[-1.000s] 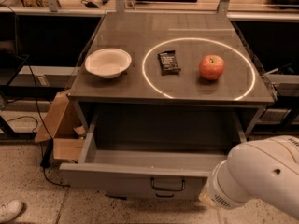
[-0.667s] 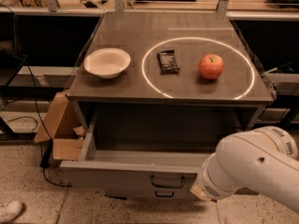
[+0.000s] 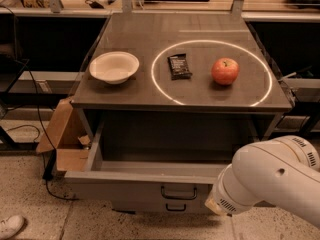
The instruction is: Close top drawer
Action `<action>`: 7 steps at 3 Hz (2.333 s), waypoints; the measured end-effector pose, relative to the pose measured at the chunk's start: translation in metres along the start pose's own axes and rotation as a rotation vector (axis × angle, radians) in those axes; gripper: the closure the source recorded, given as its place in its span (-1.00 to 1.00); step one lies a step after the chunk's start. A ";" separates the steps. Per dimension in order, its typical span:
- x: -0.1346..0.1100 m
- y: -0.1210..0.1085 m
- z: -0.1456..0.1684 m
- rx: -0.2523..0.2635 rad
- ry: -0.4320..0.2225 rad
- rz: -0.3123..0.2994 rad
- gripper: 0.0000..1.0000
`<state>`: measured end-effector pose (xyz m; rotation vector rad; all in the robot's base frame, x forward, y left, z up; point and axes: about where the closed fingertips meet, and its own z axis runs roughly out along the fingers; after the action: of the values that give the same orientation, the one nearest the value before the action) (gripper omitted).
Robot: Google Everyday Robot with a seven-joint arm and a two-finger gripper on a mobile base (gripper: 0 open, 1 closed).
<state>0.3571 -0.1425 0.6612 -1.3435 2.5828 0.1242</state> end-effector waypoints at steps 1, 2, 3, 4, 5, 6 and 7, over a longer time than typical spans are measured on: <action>0.000 0.000 0.000 0.000 0.000 0.000 0.69; 0.000 0.000 0.000 0.000 0.000 0.000 0.21; 0.000 0.000 0.000 0.000 0.000 0.000 -0.25; 0.000 0.000 0.000 0.000 0.000 0.000 -0.72; 0.000 0.000 0.000 0.000 0.000 0.000 -1.00; 0.000 0.000 0.000 0.000 0.000 0.000 -1.00; 0.000 0.000 0.000 0.000 0.000 0.000 -0.63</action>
Offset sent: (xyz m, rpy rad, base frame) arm 0.0000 0.0000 0.0000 0.0000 0.0000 0.0000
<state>0.3571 -0.1425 0.6613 -1.3436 2.5827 0.1238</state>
